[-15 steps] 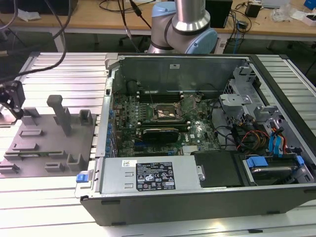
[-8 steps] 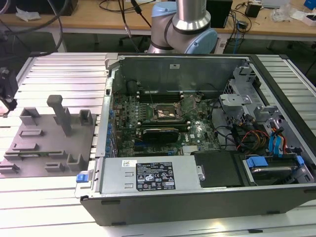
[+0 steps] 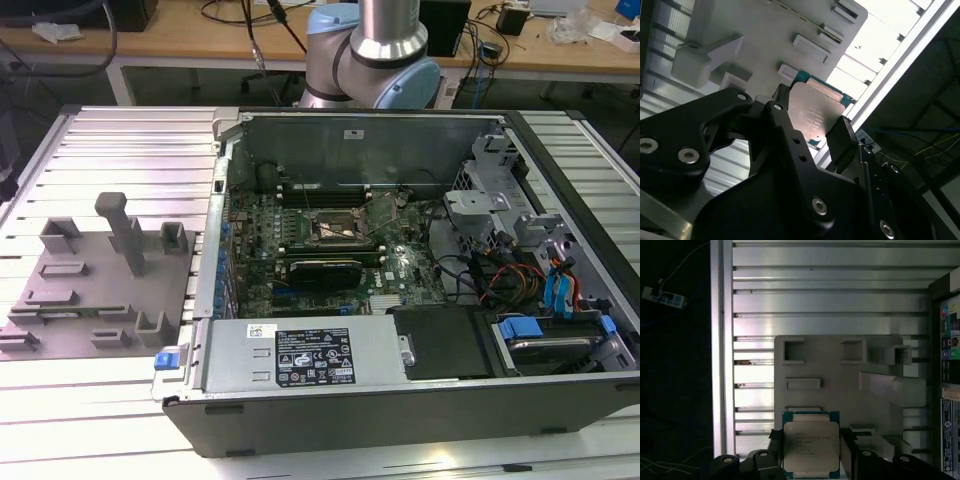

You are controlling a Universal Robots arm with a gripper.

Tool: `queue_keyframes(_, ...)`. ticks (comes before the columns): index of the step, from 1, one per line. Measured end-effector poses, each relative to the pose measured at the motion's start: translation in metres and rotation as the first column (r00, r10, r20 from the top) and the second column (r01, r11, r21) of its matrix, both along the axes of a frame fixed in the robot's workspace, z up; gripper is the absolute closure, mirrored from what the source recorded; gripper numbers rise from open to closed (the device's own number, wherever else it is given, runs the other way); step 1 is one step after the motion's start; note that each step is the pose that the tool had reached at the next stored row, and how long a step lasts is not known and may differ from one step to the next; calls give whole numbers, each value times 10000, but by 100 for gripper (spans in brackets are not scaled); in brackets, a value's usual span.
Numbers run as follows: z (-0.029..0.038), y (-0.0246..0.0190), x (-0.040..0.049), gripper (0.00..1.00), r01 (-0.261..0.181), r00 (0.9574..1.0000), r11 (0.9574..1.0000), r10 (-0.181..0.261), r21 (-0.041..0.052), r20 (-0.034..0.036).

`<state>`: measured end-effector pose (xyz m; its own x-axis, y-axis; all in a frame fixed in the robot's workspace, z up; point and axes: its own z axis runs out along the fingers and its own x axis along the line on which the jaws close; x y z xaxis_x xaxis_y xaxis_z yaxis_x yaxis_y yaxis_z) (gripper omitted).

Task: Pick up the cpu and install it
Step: 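Pick up the cpu and move it towards the insertion slot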

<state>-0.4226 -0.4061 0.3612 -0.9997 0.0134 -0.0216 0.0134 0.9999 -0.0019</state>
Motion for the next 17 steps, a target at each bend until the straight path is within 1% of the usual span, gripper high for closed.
queue_keyframes(2, 78, 3, 0, 45, 0, 10000, 10000, 0, -19, 0)
queue_keyframes(3, 140, 8, 0, 45, 1, 10000, 10000, -1, -40, 0)
queue_keyframes(5, 214, 12, 0, 45, 0, 10000, 10000, 0, -56, 0)
queue_keyframes(8, 361, 23, 0, 45, 1, 10000, 10000, -1, -72, 6)
queue_keyframes(12, 487, 32, 0, 45, 0, 10000, 10000, 0, -85, 13)
queue_keyframes(13, 616, 45, 0, 45, 0, 10000, 9999, 0, -102, 24)
queue_keyframes(14, 622, 46, 5, 45, 0, 10000, 9999, 0, -107, 23)
queue_keyframes(15, 621, 46, 134, 45, 1, 10000, 9999, 0, -106, 23)
queue_keyframes(16, 621, 46, 182, 45, 1, 10000, 9999, -1, -105, 25)
queue_keyframes(17, 621, 46, 205, 45, 1, 10000, 9999, 0, -105, 24)
